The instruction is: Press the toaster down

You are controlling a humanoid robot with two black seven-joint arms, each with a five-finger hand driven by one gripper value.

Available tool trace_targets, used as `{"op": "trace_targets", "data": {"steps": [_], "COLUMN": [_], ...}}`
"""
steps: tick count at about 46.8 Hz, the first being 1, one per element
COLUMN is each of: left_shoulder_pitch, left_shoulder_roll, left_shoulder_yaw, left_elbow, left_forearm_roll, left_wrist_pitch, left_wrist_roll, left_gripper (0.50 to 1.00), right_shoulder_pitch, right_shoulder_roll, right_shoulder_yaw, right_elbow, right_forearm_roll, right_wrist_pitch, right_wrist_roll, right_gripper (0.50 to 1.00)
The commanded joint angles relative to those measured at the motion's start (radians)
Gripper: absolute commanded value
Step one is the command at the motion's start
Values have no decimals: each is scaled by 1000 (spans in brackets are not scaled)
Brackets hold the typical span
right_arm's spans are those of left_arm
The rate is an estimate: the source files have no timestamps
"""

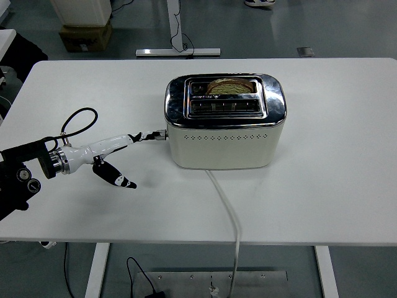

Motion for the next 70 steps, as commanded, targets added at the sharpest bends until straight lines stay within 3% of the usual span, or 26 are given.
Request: {"op": "trace_targets", "data": {"steps": [1, 32, 43, 70], "left_shoulder_pitch": [0, 17, -6, -14], "left_shoulder_roll": [-3, -6, 7, 19], "left_shoulder_yaw": [2, 4, -1, -68], "left_elbow": [7, 59, 72, 75], "left_forearm_roll": [-3, -77, -377, -698], "left_wrist_pitch": [2, 6, 2, 3], "left_wrist_roll": [0, -2, 0, -2], "left_gripper": [1000, 1000, 1000, 1000], "right_shoulder_pitch": [0, 0, 0, 0], "right_shoulder_roll": [0, 0, 0, 0], "right_shoulder_yaw": [0, 0, 0, 0], "right_elbow": [0, 0, 0, 0], "right_forearm_roll": [0, 0, 0, 0], "right_wrist_pitch": [0, 0, 0, 0], "right_wrist_roll": [0, 0, 0, 0], "right_gripper": [998, 998, 998, 998]}}
